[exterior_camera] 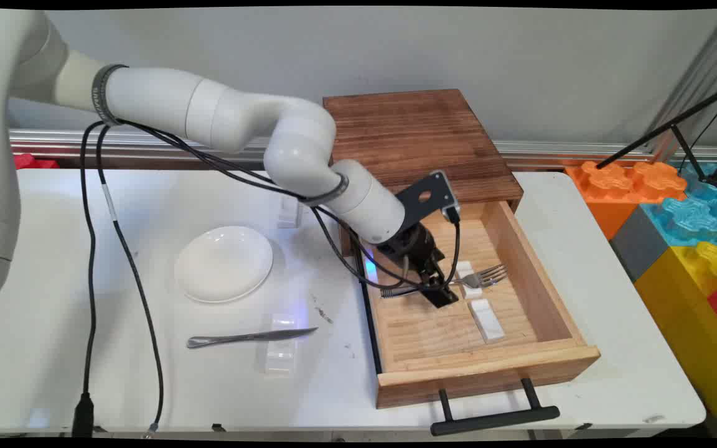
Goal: Pick up the knife from the right of the white plate
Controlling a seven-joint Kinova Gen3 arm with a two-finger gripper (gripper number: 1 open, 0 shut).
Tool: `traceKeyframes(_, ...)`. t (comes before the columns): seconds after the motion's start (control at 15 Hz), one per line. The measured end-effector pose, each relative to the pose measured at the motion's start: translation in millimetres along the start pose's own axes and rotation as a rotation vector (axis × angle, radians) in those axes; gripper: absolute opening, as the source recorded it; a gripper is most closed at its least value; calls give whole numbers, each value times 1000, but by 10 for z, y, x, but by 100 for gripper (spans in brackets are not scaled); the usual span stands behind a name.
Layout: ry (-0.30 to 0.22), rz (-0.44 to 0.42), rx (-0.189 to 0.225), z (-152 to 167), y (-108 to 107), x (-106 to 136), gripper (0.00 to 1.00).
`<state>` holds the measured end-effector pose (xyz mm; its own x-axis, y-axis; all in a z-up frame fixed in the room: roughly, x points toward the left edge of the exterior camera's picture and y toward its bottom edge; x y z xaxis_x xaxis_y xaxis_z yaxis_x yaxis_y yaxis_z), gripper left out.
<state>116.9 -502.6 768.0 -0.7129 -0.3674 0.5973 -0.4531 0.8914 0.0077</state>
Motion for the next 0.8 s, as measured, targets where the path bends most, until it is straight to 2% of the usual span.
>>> traceKeyframes(0.33, 4, -28, 1, -301, -24, 210, 100)
traceKeyframes(0.8, -12, -86, 0, -904, -28, 483, 100)
